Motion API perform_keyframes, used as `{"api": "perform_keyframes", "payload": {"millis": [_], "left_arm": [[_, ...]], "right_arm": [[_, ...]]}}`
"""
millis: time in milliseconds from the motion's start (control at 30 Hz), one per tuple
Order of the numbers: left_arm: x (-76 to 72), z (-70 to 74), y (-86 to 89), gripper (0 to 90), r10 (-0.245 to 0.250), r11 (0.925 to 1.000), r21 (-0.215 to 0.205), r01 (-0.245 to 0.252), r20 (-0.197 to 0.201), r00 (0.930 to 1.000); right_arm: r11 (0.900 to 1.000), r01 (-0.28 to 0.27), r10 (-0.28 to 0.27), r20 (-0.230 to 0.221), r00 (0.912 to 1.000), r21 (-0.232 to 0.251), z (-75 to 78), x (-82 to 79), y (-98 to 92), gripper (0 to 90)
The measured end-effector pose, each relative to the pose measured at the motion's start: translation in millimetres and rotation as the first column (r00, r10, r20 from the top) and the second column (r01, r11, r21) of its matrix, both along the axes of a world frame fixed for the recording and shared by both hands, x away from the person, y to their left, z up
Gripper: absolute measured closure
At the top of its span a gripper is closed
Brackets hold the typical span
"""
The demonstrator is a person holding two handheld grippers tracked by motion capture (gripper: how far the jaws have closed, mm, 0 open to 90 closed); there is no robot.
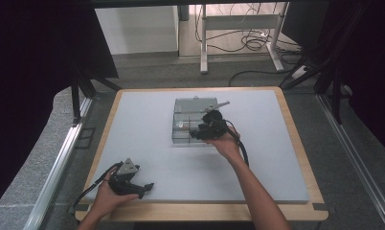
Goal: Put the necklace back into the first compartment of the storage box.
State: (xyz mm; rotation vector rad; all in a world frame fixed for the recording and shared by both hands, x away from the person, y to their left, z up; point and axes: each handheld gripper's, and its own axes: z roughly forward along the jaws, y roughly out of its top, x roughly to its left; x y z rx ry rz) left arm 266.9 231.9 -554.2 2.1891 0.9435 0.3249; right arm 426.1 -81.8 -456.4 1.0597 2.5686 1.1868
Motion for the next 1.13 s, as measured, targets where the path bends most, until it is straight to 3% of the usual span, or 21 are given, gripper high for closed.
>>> {"api": "perform_keyframes", "payload": {"millis": [133,200,267,467,700,1133], "left_arm": [[0.1,-0.1,-0.1,8.1,0.0,1.0,-0.002,0.0,0.0,1.0],[0.0,-0.1,-0.1,8.1,0.001,1.0,-0.002,-0.001,0.0,1.0],[-0.1,-0.2,-0.3,8.1,0.002,1.0,-0.003,-0.002,0.001,1.0],[-0.3,-0.5,-0.8,8.0,0.008,0.9999,-0.007,-0.008,0.002,1.0],[0.0,-0.3,-0.2,8.0,0.002,1.0,-0.004,-0.002,0.002,1.0],[0.3,-0.2,0.1,8.1,0.0,1.0,-0.004,0.0,-0.001,1.0]], "right_arm": [[1.0,-0.005,0.004,0.028,0.9996,0.014,-2.8,-31.3,-33.2,43.8],[1.0,-0.004,0.003,0.034,0.9994,0.016,-4.0,-36.0,-38.2,43.6],[1.0,0.006,-0.006,0.042,0.9991,0.008,-9.5,-52.9,-57.7,42.7],[0.999,0.045,-0.046,0.043,0.998,0.03,-21.9,-77.4,-91.2,41.3],[0.996,0.081,-0.082,0.045,0.9956,0.033,-30.8,-84.6,-112.1,39.6],[0.998,0.068,-0.069,0.065,0.9955,0.013,-35.1,-86.7,-108.2,34.8]]}}
